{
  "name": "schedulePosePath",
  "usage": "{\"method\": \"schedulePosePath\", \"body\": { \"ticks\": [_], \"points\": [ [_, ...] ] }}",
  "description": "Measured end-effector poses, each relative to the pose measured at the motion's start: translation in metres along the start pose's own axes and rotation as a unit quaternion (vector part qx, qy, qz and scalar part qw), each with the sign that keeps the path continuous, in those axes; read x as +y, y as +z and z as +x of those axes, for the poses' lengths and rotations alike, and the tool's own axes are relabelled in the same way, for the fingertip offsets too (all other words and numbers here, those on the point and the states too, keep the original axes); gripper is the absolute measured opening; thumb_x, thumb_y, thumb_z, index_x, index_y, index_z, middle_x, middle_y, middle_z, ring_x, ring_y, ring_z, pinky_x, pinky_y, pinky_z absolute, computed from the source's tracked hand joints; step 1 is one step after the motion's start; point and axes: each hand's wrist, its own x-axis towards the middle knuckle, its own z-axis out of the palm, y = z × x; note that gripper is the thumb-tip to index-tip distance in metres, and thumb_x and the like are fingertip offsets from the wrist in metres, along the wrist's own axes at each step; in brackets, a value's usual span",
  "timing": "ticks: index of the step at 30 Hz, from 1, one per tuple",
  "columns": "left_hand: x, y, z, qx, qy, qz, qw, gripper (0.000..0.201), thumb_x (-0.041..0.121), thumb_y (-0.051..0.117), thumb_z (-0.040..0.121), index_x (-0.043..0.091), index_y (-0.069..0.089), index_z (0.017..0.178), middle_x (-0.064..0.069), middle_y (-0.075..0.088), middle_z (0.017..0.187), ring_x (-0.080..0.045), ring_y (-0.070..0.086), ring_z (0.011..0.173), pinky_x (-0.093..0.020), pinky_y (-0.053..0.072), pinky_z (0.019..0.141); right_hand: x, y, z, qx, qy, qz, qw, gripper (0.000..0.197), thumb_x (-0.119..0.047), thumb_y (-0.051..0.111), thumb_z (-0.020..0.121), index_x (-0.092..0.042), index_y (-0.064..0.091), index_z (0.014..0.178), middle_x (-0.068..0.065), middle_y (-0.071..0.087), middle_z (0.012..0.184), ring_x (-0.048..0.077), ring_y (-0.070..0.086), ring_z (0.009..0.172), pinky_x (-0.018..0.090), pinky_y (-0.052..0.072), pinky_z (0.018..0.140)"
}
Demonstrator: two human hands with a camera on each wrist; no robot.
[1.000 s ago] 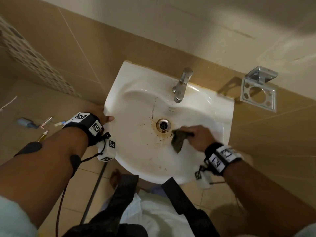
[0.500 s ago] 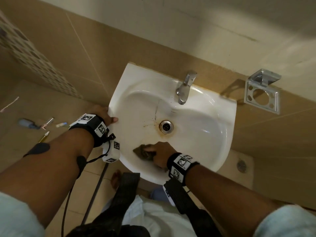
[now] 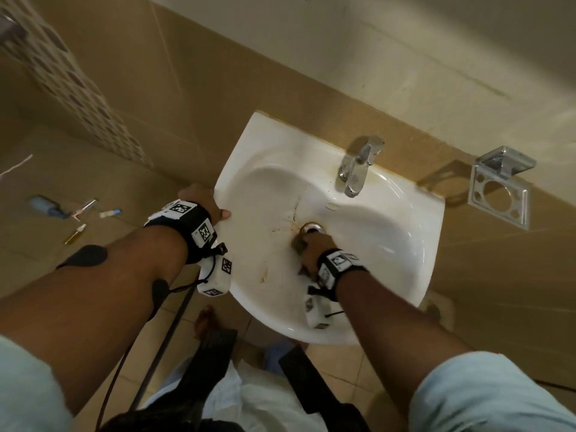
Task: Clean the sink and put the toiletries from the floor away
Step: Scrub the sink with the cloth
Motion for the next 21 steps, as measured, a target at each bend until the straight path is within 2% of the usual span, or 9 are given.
{"method": "schedulePosePath", "body": {
  "ticks": [2,4,7,10,12,14,16,18,21],
  "points": [
    [-0.001,0.0,-0.002,-0.001,0.006,-0.001,1.0,0.058,0.041,0.071,0.088,0.005,0.059,0.132,-0.017,0.064,0.129,-0.034,0.059,0.119,-0.041,0.046,0.103,-0.033,0.017,-0.009,-0.009,-0.05,0.017,0.999,0.039,-0.016,0.051,0.101,-0.006,0.055,0.138,0.016,0.053,0.143,0.032,0.049,0.133,0.032,0.036,0.11],
    [0.0,-0.003,-0.002,0.0,0.013,0.005,1.0,0.057,0.041,0.072,0.087,0.005,0.061,0.13,-0.017,0.065,0.127,-0.034,0.06,0.118,-0.042,0.047,0.103,-0.051,0.031,-0.021,-0.013,-0.078,0.016,0.997,0.037,-0.016,0.056,0.097,-0.01,0.06,0.133,0.015,0.059,0.134,0.033,0.054,0.127,0.032,0.04,0.106],
    [0.001,-0.003,-0.002,0.006,0.019,0.026,0.999,0.06,0.044,0.071,0.087,0.003,0.06,0.13,-0.016,0.063,0.129,-0.033,0.059,0.119,-0.041,0.047,0.103,-0.036,0.043,-0.054,-0.036,-0.12,0.012,0.992,0.028,-0.033,0.058,0.097,-0.016,0.07,0.115,0.006,0.067,0.12,0.026,0.06,0.117,0.031,0.044,0.099],
    [0.003,-0.003,-0.002,0.011,0.016,0.056,0.998,0.064,0.048,0.067,0.09,0.003,0.056,0.134,-0.015,0.059,0.135,-0.032,0.056,0.124,-0.039,0.046,0.105,0.003,0.038,-0.087,-0.072,-0.157,-0.024,0.985,0.026,-0.023,0.062,0.095,-0.025,0.071,0.119,0.0,0.065,0.127,0.019,0.056,0.119,0.032,0.042,0.105],
    [0.005,-0.004,-0.004,0.011,0.013,0.062,0.998,0.07,0.048,0.065,0.091,0.002,0.049,0.141,-0.015,0.052,0.144,-0.032,0.05,0.132,-0.037,0.042,0.108,0.028,0.024,-0.102,-0.115,-0.142,-0.06,0.981,0.037,-0.009,0.062,0.092,-0.03,0.071,0.121,-0.003,0.066,0.128,0.018,0.058,0.118,0.032,0.043,0.106],
    [0.008,-0.006,-0.006,0.008,0.012,0.068,0.998,0.072,0.047,0.064,0.092,0.001,0.045,0.144,-0.016,0.049,0.147,-0.032,0.047,0.135,-0.037,0.04,0.108,0.052,0.01,-0.108,-0.114,-0.097,-0.071,0.986,0.045,-0.003,0.059,0.09,-0.034,0.07,0.122,-0.007,0.067,0.127,0.016,0.059,0.116,0.031,0.044,0.106],
    [0.008,-0.006,-0.007,0.009,0.02,0.081,0.997,0.071,0.048,0.064,0.092,0.003,0.047,0.143,-0.015,0.051,0.144,-0.032,0.049,0.133,-0.037,0.042,0.107,0.069,-0.003,-0.111,-0.041,-0.057,-0.035,0.997,0.045,-0.005,0.059,0.092,-0.033,0.069,0.124,-0.006,0.067,0.127,0.016,0.059,0.117,0.03,0.043,0.107],
    [0.006,-0.006,-0.006,0.007,0.021,0.087,0.996,0.07,0.049,0.065,0.091,0.003,0.049,0.142,-0.016,0.053,0.143,-0.033,0.05,0.132,-0.038,0.043,0.106,0.081,-0.006,-0.112,0.017,-0.024,-0.024,0.999,0.041,-0.005,0.054,0.094,-0.025,0.068,0.127,0.001,0.066,0.127,0.021,0.057,0.121,0.032,0.04,0.108],
    [0.003,-0.006,-0.004,0.006,0.025,0.089,0.996,0.071,0.051,0.065,0.09,0.001,0.051,0.139,-0.017,0.055,0.14,-0.034,0.052,0.13,-0.038,0.044,0.104,0.086,0.012,-0.115,-0.002,0.045,-0.054,0.998,0.038,-0.017,0.044,0.099,-0.02,0.066,0.129,0.008,0.062,0.125,0.03,0.054,0.12,0.037,0.041,0.105]
  ]
}}
